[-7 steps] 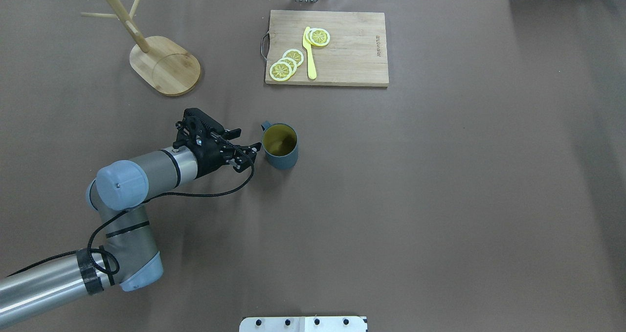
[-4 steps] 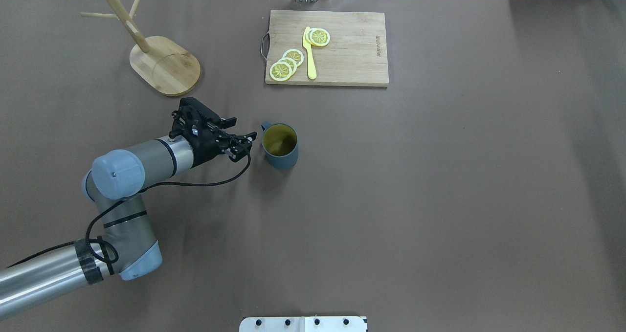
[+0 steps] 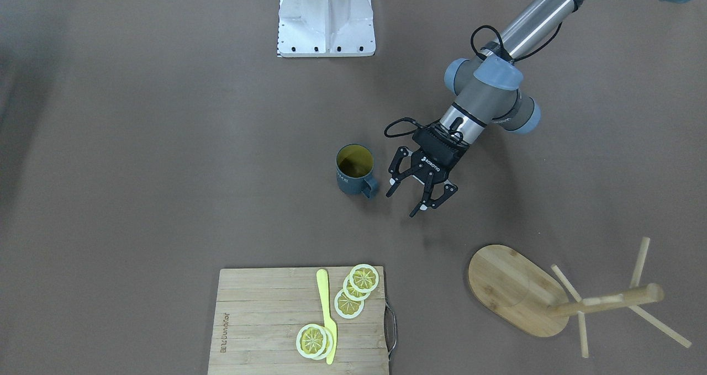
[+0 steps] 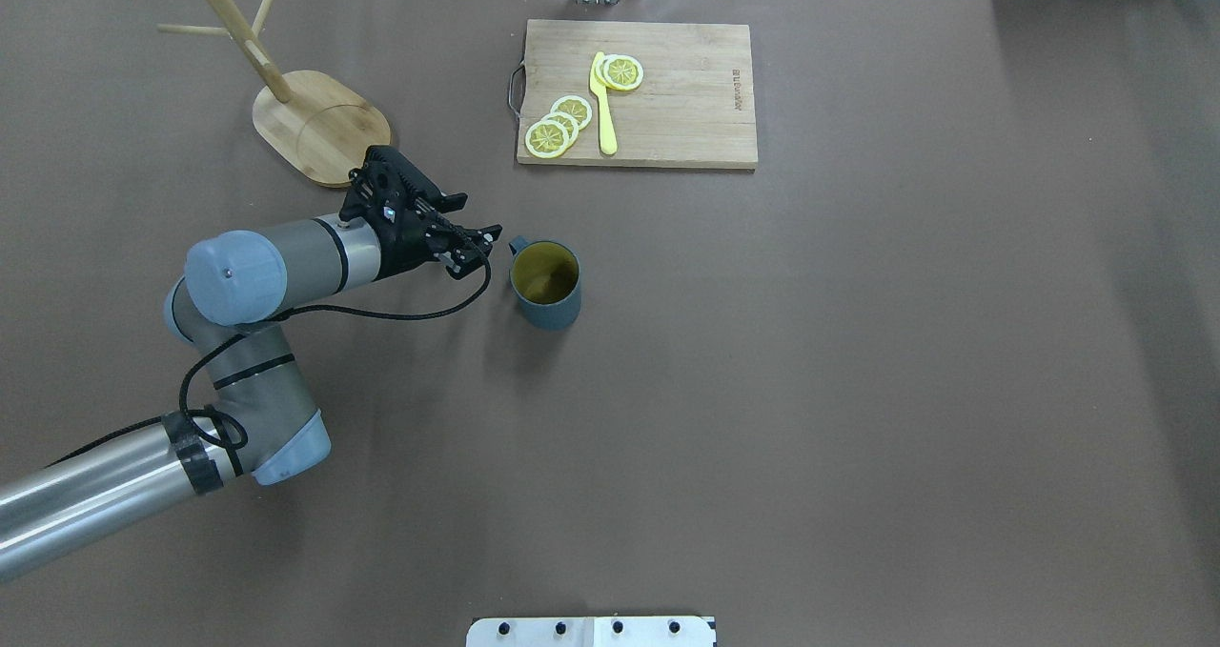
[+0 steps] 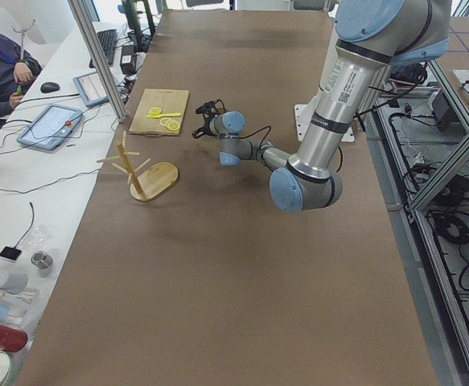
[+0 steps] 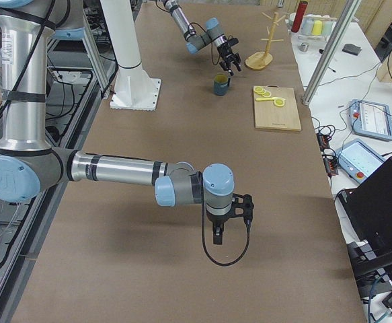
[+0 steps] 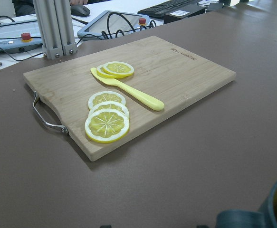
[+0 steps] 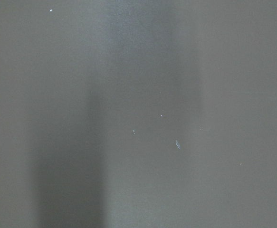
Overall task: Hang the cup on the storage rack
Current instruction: 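Adjust the left gripper around the mug handle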
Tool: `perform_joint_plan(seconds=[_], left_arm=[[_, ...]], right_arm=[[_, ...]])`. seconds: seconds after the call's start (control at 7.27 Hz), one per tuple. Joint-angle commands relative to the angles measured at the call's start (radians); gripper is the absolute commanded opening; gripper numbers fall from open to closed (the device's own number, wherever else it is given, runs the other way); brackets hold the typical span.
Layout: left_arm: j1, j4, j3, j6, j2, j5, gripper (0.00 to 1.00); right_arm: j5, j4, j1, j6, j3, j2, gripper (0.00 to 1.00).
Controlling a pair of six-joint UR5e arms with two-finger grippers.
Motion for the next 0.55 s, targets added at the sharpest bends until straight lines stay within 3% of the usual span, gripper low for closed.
perform_joint_plan(seconds=[0.0,0.41], left_arm=[[-0.013,-0.019,0.013,0.032,0.000,-0.057,0.68],[0.012,-0.041,0.011,0.022,0.002,-0.078,0.68]], right_arm=[[0.000,0.000,0.000,0.014,0.003,0.000,1.00],[0.000,0.000,0.000,0.013,0.003,-0.002,1.00]])
